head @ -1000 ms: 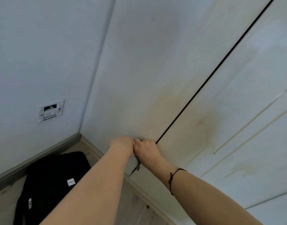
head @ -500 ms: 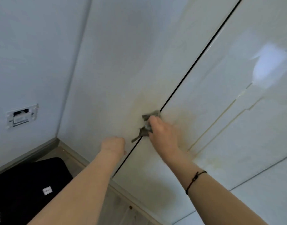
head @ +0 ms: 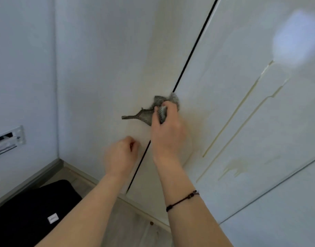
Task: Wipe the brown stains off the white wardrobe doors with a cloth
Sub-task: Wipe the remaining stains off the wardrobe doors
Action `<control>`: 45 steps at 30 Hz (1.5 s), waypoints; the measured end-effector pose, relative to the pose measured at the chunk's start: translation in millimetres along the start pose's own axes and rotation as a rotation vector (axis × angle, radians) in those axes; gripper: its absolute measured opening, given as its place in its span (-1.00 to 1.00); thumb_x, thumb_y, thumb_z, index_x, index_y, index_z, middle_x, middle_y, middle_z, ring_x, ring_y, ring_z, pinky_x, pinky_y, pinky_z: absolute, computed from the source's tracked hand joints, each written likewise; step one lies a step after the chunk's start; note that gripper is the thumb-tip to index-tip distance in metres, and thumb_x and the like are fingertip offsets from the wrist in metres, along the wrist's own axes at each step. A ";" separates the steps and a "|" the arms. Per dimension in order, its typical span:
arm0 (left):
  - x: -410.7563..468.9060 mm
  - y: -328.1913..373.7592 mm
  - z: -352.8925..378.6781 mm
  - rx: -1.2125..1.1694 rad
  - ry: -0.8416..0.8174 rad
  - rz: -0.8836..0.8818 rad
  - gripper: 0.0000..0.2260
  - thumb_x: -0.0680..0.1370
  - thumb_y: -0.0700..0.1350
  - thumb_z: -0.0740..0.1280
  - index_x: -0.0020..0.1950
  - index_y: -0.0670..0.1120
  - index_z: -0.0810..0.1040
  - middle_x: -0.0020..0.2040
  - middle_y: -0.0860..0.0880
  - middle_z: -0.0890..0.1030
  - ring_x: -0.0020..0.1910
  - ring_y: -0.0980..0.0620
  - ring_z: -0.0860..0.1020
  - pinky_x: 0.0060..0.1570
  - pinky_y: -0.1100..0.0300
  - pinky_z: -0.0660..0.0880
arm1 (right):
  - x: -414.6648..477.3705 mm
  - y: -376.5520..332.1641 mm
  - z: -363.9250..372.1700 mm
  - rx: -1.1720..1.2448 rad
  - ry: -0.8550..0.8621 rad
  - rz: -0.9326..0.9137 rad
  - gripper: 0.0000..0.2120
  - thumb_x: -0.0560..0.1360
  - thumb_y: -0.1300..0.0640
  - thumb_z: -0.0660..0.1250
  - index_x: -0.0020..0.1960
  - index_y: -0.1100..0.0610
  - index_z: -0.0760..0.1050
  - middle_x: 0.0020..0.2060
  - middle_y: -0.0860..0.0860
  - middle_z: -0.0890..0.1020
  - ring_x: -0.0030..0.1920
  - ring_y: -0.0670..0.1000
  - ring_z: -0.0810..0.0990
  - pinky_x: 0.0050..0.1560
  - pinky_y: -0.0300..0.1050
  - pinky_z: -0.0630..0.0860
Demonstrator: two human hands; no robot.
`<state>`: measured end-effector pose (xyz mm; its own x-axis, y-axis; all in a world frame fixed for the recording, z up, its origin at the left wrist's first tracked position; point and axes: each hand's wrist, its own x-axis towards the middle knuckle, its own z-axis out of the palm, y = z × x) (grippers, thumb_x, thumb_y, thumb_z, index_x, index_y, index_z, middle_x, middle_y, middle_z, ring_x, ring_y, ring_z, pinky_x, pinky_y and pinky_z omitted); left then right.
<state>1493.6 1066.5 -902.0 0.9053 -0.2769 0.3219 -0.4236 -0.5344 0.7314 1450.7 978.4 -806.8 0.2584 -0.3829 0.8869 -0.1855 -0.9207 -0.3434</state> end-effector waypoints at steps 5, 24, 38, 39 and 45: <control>-4.5 -17.6 -3.5 -0.076 0.173 -0.175 -0.85 0.63 -0.04 0.25 -0.08 -0.06 0.51 -0.23 -0.09 0.61 -0.26 -0.14 0.57 -0.28 0.00 0.52 | -97.0 25.9 12.9 -0.213 -0.636 -0.097 -0.74 0.55 -0.04 0.32 0.21 -0.01 0.47 -0.03 -0.02 0.65 -0.11 0.10 0.66 -0.30 -0.03 0.52; 7.6 47.3 -27.0 0.238 -0.265 0.200 -0.79 0.51 -0.26 0.28 0.11 -0.15 0.35 -0.04 -0.20 0.61 -0.05 -0.25 0.61 -0.16 0.00 0.48 | -64.0 47.1 -20.1 -0.248 -0.662 -0.026 -0.65 0.59 -0.08 0.22 0.28 0.09 0.33 -0.16 0.07 0.67 -0.18 0.20 0.66 -0.38 -0.05 0.31; 12.0 71.8 -23.8 0.161 -0.129 0.167 -0.81 0.62 -0.04 0.31 0.07 -0.14 0.42 -0.02 -0.19 0.63 -0.01 -0.24 0.61 -0.15 0.01 0.49 | 15.0 34.2 -67.0 -0.056 -0.130 0.038 -0.84 0.57 -0.02 0.33 0.09 0.03 0.47 -0.33 0.01 0.64 -0.34 0.13 0.62 -0.39 -0.14 0.24; 13.7 71.7 -22.6 0.156 -0.119 0.169 -0.87 0.62 -0.09 0.29 0.06 -0.13 0.41 -0.02 -0.20 0.63 -0.01 -0.24 0.61 -0.18 0.02 0.46 | -0.8 35.5 -60.5 -0.112 -0.246 -0.019 -0.83 0.57 -0.02 0.33 0.10 0.04 0.49 -0.30 0.02 0.65 -0.31 0.13 0.63 -0.40 -0.14 0.25; 25.2 93.9 -35.0 0.111 0.057 0.188 -0.91 0.59 -0.08 0.28 -0.06 -0.08 0.47 -0.13 -0.16 0.64 -0.09 -0.23 0.60 -0.25 0.05 0.40 | -2.2 43.9 -63.3 -0.118 -0.317 -0.032 -0.84 0.59 -0.03 0.29 0.09 0.04 0.46 -0.30 0.00 0.64 -0.32 0.13 0.63 -0.42 -0.12 0.24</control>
<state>1477.7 1037.3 -804.1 0.8089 -0.3363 0.4822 -0.5832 -0.5630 0.5856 1382.0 943.6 -804.2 0.5445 -0.3751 0.7502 -0.2758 -0.9248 -0.2622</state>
